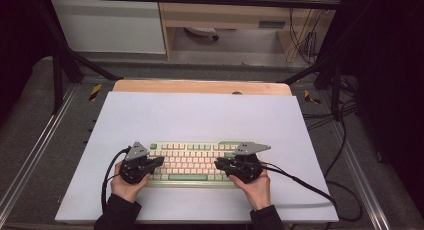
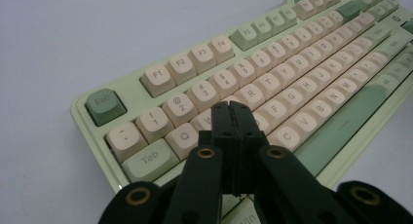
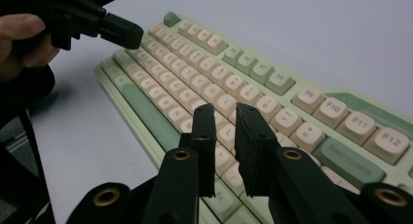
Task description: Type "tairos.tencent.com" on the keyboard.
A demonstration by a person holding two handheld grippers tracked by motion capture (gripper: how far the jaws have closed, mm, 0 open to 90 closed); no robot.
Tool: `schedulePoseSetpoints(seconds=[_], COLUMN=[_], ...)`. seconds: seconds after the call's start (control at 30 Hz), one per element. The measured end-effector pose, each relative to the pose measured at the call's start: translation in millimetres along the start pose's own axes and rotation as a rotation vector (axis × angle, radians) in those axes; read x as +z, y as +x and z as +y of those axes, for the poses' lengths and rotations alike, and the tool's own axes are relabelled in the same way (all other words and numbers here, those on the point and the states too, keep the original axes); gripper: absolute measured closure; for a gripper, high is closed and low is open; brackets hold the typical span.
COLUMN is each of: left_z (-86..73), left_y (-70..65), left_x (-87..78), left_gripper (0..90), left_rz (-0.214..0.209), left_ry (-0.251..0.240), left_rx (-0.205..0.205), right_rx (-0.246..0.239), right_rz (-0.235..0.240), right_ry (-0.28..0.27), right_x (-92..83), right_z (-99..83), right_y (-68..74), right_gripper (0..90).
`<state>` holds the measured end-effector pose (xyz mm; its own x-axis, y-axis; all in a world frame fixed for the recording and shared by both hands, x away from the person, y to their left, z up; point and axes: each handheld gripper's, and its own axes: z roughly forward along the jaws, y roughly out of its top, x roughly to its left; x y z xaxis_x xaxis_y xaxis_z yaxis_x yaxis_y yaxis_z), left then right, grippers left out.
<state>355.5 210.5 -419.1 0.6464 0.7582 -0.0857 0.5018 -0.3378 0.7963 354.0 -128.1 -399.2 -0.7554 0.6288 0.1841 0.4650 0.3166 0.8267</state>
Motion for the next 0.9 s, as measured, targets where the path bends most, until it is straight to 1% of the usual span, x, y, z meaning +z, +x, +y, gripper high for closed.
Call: schedulePoseSetpoints(seconds=[0.07, 0.13, 0.2, 0.27, 0.3, 0.33, 0.47, 0.5, 0.57, 0.6, 0.63, 0.8, 0.9], left_z=[0.0, -0.1, -0.1, -0.1, -0.1, -0.2, -0.1, -0.1, 0.0, 0.1, 0.1, 0.0, 0.0], left_y=[0.6, 0.9, 0.9, 0.7, 0.5, 0.6, 0.8, 0.8, 1.0, 1.0, 1.0, 0.7, 0.8], left_x=[-0.2, -0.4, -0.5, -0.3, -0.1, 0.0, -0.1, -0.3, -0.7, -0.8, -0.7, 0.0, 0.1], left_gripper=[90.0, 90.0, 90.0, 90.0, 90.0, 90.0, 90.0, 90.0, 90.0, 90.0, 90.0, 90.0, 90.0], left_rz=[-0.002, -0.002, -0.002, -0.003, -0.003, -0.004, -0.005, -0.006, -0.005, -0.006, -0.006, -0.009, -0.009], left_ry=[-0.001, -0.004, -0.004, -0.003, -0.004, -0.001, -0.001, -0.004, -0.005, -0.007, -0.006, -0.005, -0.003], left_rx=[-0.002, -0.006, -0.005, -0.004, -0.004, -0.001, -0.002, -0.004, -0.004, -0.004, -0.004, -0.004, -0.001], right_rx=[0.003, 0.004, 0.010, 0.014, 0.009, 0.013, 0.001, 0.001, -0.006, 0.001, -0.004, 0.004, 0.011], right_rz=[0.000, -0.012, -0.009, -0.022, -0.027, -0.026, -0.025, -0.025, -0.039, -0.040, -0.050, -0.063, -0.071], right_ry=[-0.004, 0.011, 0.017, 0.020, 0.019, 0.025, 0.042, 0.042, 0.049, 0.054, 0.060, 0.068, 0.082], right_x=[5.8, 12.1, 17.9, 22.5, 24.9, 27.1, 40.6, 40.6, 45.6, 48.0, 52.4, 61.0, 67.0], right_z=[2.2, 3.9, 5.2, 6.1, 6.6, 7.1, 9.3, 9.3, 9.8, 10.2, 10.9, 10.9, 9.8], right_y=[1.3, 2.8, 3.5, 3.4, 3.1, 3.5, 5.3, 5.3, 5.5, 5.5, 5.4, 3.7, 1.8], right_gripper=[80.6, 82.7, 85.1, 87.6, 88.4, 88.8, 89.9, 89.9, 90.0, 90.0, 90.0, 90.0, 90.0])
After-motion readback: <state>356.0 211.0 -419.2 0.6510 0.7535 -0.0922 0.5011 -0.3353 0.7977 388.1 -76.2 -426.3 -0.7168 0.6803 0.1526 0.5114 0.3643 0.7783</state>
